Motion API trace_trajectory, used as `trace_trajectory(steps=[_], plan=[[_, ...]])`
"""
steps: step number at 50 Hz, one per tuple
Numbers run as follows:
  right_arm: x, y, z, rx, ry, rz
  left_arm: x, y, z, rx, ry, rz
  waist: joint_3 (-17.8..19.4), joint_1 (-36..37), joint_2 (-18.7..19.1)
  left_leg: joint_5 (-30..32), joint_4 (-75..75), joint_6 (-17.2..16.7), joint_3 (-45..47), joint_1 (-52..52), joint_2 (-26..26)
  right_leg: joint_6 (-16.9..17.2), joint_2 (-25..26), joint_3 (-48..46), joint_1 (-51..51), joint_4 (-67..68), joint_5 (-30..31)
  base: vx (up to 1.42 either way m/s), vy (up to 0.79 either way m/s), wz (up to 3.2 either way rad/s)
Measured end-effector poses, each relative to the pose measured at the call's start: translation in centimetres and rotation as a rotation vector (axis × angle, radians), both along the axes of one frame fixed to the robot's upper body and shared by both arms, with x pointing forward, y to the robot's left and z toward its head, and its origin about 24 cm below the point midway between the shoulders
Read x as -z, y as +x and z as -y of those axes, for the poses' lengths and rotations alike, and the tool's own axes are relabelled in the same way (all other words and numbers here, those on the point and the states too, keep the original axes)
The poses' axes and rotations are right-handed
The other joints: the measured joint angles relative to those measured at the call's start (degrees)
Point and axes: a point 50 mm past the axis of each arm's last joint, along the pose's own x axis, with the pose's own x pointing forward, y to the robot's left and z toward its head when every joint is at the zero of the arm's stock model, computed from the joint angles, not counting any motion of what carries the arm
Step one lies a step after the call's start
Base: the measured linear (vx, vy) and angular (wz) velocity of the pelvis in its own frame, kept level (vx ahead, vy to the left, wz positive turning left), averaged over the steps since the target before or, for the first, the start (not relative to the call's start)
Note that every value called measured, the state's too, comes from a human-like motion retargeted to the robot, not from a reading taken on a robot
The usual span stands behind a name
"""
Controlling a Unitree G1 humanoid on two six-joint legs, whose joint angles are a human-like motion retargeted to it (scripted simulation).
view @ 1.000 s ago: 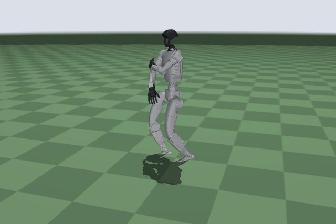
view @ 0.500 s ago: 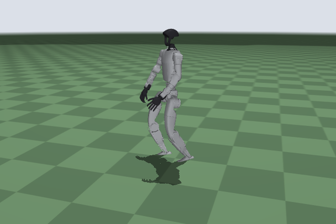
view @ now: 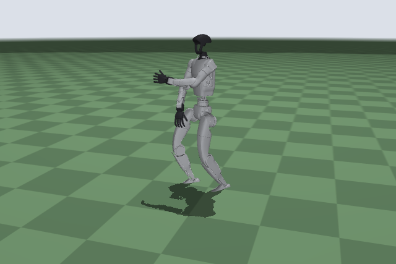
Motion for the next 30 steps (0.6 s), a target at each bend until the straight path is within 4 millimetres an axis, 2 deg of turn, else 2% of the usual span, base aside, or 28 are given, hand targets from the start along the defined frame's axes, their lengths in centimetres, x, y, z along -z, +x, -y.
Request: trace_trajectory(steps=[1,2,3,5,6,7,9,10,12,15,18,20,22,23,24,25,26,27,28,30], plan=[[-0.9,0.5,-1.7,-0.045,0.044,0.001,-1.4,-3.6,4.2,0.233,0.003,0.013,0.3,0.1,-0.2,-0.6,0.8,-0.3,0.5,-0.6,0.7,0.2,0.2,0.2,-0.6,0.8,-0.5,0.04,-0.05,-0.26],[-1.8,1.0,-3.4,-0.088,0.084,0.001,-2.4,-7.6,7.4,0.453,0.023,0.026,0.5,0.0,-0.4,-1.2,1.7,-0.5,1.2,-1.1,1.5,0.3,0.1,0.2,-1.3,1.6,-1.1,0.03,-0.07,-0.53],[-2.7,1.2,-4.8,-0.125,0.122,-0.003,-2.9,-11.4,9.5,0.645,0.052,0.037,0.6,-0.3,-0.6,-1.9,2.7,-0.8,2.2,-1.5,2.4,-0.1,-0.5,-0.1,-1.9,2.7,-2.1,0.05,-0.07,-0.73],[-4.3,1.6,-6.7,-0.179,0.173,-0.018,-3.0,-17.8,11.5,0.963,0.136,0.054,0.1,-1.3,-0.9,-3.4,4.3,-1.2,4.4,-2.0,4.3,-0.9,-1.9,-0.9,-3.1,4.4,-4.4,0.09,-0.09,-0.95],[-5.1,2.1,-7.2,-0.185,0.177,-0.031,-2.9,-19.8,11.7,1.085,0.184,0.062,-0.8,-2.0,-1.2,-3.5,3.3,-1.1,5.7,-1.9,4.9,-1.2,-2.2,-1.2,-4.0,3.9,-5.0,0.13,-0.11,-1.05],[-5.7,2.5,-7.4,-0.189,0.172,-0.045,-3.0,-21.4,11.7,1.193,0.229,0.074,-1.6,-2.8,-1.4,-3.8,2.6,-0.9,6.9,-1.8,5.4,-1.4,-2.5,-1.4,-4.7,3.6,-5.6,0.15,-0.12,-1.07],[-5.6,2.8,-6.8,-0.171,0.13,-0.071,-3.7,-22.9,11.3,1.329,0.283,0.117,-3.0,-4.6,-1.6,-4.8,2.3,-0.5,9.1,-0.8,6.0,-1.7,-2.8,-1.4,-5.6,3.6,-7.0,0.15,-0.14,-1.06],[-5.3,2.9,-6.4,-0.152,0.108,-0.083,-3.9,-23.2,11.0,1.375,0.304,0.135,-3.6,-5.6,-1.9,-5.3,2.0,-0.3,10.2,-0.1,6.2,-1.9,-2.7,-1.0,-5.8,3.6,-7.8,0.17,-0.14,-0.99],[-3.9,2.9,-4.5,-0.074,0.039,-0.11,-5.0,-22.2,10.4,1.394,0.293,0.152,-4.3,-7.7,-2.0,-6.1,2.7,0.2,13.3,1.7,6.6,-2.6,-1.8,0.1,-5.4,3.7,-9.9,0.2,-0.14,-0.94],[-1.1,2.0,0.1,0.097,-0.087,-0.16,-8.1,-18.5,8.9,1.319,0.181,0.157,-3.3,-10.0,0.8,-6.5,10.9,0.0,13.1,3.1,9.5,-3.2,2.9,2.0,-3.2,3.4,-10.0,0.23,-0.13,-1.39],[0.6,1.1,6.2,0.355,-0.174,-0.199,-10.8,-11.6,5.5,1.08,-0.003,0.121,-0.2,-10.5,3.4,-7.5,23.3,2.2,9.9,1.2,13.3,-3.4,8.3,4.9,-0.7,1.7,-8.6,0.24,-0.09,-1.84],[0.7,0.8,10.8,0.584,-0.184,-0.207,-10.4,-5.5,1.5,0.812,-0.096,0.053,2.3,-9.2,4.9,-7.9,30.4,3.5,7.4,-2.0,15.1,-2.9,12.2,7.4,1.2,-0.6,-6.9,0.26,-0.01,-1.99],[0.3,-0.1,15.5,0.826,-0.166,-0.199,-5.8,1.1,-4.2,0.429,-0.121,-0.1,4.0,-7.7,6.1,-8.4,34.3,4.5,5.3,-6.3,16.0,-2.2,15.7,10.8,2.9,-3.7,-4.9,0.26,0.06,-1.88],[0.0,-0.7,17.7,0.938,-0.155,-0.185,-2.0,3.5,-7.8,0.212,-0.098,-0.203,4.7,-7.1,6.3,-8.6,35.1,4.9,4.4,-8.4,15.9,-1.9,17.0,12.8,3.6,-5.0,-4.3,0.26,0.1,-1.69],[-0.4,-1.5,19.7,1.037,-0.148,-0.167,2.4,4.8,-11.4,0.004,-0.049,-0.311,5.1,-6.7,6.5,-8.7,34.8,5.1,3.6,-10.3,15.8,-1.6,18.1,14.8,4.4,-6.2,-3.6,0.26,0.13,-1.55],[-0.9,-2.4,21.7,1.128,-0.143,-0.143,7.1,4.9,-15.1,-0.195,0.022,-0.424,5.5,-6.4,6.6,-8.7,34.2,5.3,2.9,-12.2,15.7,-1.3,19.1,16.9,5.1,-7.4,-3.0,0.26,0.15,-1.34],[-1.3,-3.4,23.4,1.204,-0.143,-0.119,11.6,3.8,-18.3,-0.356,0.108,-0.536,5.7,-6.4,6.8,-8.5,32.3,5.1,2.2,-13.5,15.7,-1.1,19.9,18.7,6.0,-8.6,-2.5,0.25,0.17,-1.14],[-1.7,-4.5,25.1,1.274,-0.147,-0.095,15.9,1.6,-21.3,-0.493,0.203,-0.649,6.0,-6.6,7.1,-8.2,30.1,4.6,1.5,-14.6,15.7,-1.0,20.7,20.3,6.9,-9.8,-2.0,0.24,0.17,-0.88],[-2.1,-5.7,26.5,1.337,-0.157,-0.074,19.6,-1.4,-23.8,-0.594,0.299,-0.758,6.1,-7.0,7.3,-7.8,27.4,3.9,1.0,-15.2,15.8,-0.9,21.3,21.7,7.9,-11.0,-1.7,0.23,0.17,-0.63],[-2.7,-8.3,28.8,1.45,-0.181,-0.046,25.3,-8.5,-27.0,-0.707,0.473,-0.96,6.5,-8.0,7.9,-6.7,22.0,1.7,0.0,-15.1,16.1,-1.0,22.3,23.7,9.8,-13.0,-1.5,0.21,0.17,-0.19]])
